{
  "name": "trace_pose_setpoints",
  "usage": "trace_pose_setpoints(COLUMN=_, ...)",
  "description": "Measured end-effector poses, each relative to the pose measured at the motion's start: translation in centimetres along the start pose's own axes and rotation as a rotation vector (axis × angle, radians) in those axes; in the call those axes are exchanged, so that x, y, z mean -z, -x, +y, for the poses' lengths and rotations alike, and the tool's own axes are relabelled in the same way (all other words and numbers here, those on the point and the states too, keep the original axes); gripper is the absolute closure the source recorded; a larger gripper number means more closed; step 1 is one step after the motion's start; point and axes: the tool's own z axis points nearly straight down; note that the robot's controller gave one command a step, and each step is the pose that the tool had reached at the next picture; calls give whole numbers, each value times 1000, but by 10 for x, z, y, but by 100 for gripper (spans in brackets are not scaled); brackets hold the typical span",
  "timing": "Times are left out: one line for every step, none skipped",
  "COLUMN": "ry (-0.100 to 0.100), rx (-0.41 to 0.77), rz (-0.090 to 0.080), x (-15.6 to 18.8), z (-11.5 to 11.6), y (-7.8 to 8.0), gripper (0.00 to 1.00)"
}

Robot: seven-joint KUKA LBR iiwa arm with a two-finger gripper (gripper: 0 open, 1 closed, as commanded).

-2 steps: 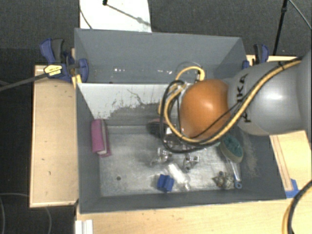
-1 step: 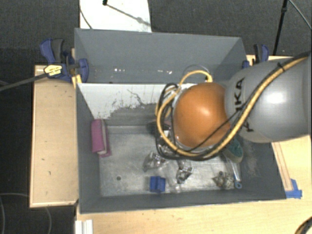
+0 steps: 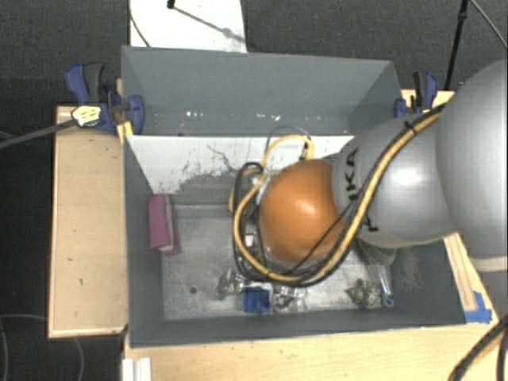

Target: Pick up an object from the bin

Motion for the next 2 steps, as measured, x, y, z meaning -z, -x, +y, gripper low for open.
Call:
trace_pose_setpoints(ry=-4, rx=3, rz=-1, x=2, z=-2, y=-1, gripper=100)
trace_pose_setpoints(ry=-11, rx=209, rz=-4, x=143, z=-15, y=-9, gripper=100)
